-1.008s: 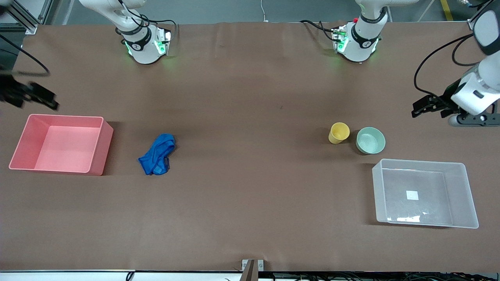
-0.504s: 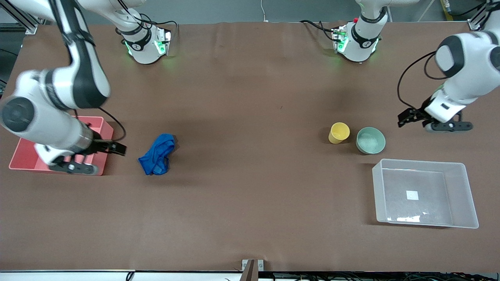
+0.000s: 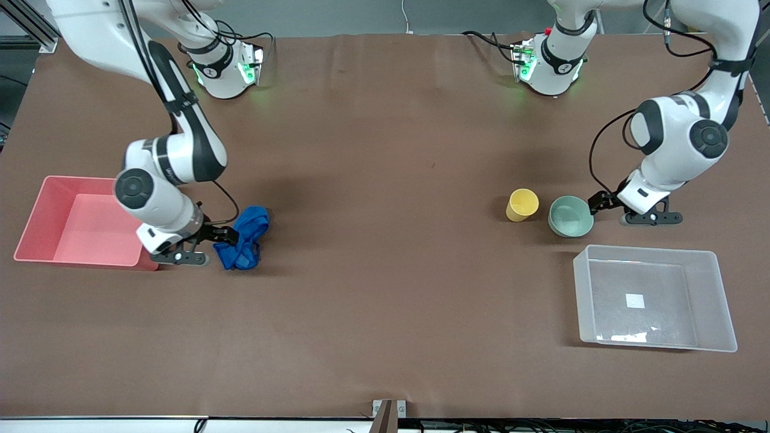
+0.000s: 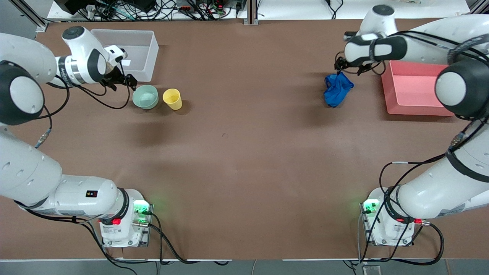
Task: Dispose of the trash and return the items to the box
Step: 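Grasp the cloth with the right gripper while the left gripper grasps the bowl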
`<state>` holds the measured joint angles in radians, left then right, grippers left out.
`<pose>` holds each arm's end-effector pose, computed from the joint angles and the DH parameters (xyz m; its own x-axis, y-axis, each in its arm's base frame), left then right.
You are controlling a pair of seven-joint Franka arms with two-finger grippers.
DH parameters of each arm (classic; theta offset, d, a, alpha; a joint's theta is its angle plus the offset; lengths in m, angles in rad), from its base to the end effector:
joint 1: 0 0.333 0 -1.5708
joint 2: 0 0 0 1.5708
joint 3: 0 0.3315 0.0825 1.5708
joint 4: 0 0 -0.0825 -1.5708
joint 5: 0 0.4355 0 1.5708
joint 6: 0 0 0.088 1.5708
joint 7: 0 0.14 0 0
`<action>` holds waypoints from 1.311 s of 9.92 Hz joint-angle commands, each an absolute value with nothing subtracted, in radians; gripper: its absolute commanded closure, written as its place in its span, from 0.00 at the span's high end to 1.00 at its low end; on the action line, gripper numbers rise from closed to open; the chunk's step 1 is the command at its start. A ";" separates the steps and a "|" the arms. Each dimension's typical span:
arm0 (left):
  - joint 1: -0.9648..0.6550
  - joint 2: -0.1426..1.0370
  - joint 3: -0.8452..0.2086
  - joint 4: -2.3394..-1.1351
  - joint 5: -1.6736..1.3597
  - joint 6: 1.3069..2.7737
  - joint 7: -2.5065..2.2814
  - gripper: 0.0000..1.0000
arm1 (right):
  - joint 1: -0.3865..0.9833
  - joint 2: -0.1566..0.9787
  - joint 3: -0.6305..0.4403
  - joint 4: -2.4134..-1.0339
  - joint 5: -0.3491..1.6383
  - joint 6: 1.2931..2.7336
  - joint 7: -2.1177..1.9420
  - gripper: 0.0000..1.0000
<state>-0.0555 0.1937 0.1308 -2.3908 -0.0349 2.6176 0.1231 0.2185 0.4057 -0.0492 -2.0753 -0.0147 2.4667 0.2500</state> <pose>0.5362 0.0432 0.1803 0.9992 -0.0209 0.0341 -0.0206 -0.9997 -0.0109 0.6163 0.1044 0.1708 0.9978 -0.0654 -0.0067 -0.0651 -0.9974 0.0310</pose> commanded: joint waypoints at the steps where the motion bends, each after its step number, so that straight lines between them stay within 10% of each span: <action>1: -0.058 0.280 0.112 -2.384 -0.040 2.670 0.129 0.93 | 0.249 0.454 -0.054 -2.079 -0.018 2.517 0.293 0.91; 4: -0.057 0.327 0.072 -2.367 -0.052 2.697 0.112 0.83 | 0.256 0.480 -0.054 -2.092 -0.025 2.533 0.291 0.37; 6: -0.052 0.336 0.068 -2.367 -0.054 2.698 0.081 0.52 | 0.246 0.491 -0.052 -2.092 -0.022 2.530 0.298 0.02; 9: -0.055 0.348 0.067 -2.367 -0.051 2.706 0.095 0.02 | 0.209 0.419 -0.054 -2.013 -0.018 2.345 0.291 0.01; 13: -0.052 0.139 0.064 -2.368 -0.046 2.509 0.103 0.00 | 0.002 0.244 -0.076 -1.810 -0.017 1.915 -0.029 0.01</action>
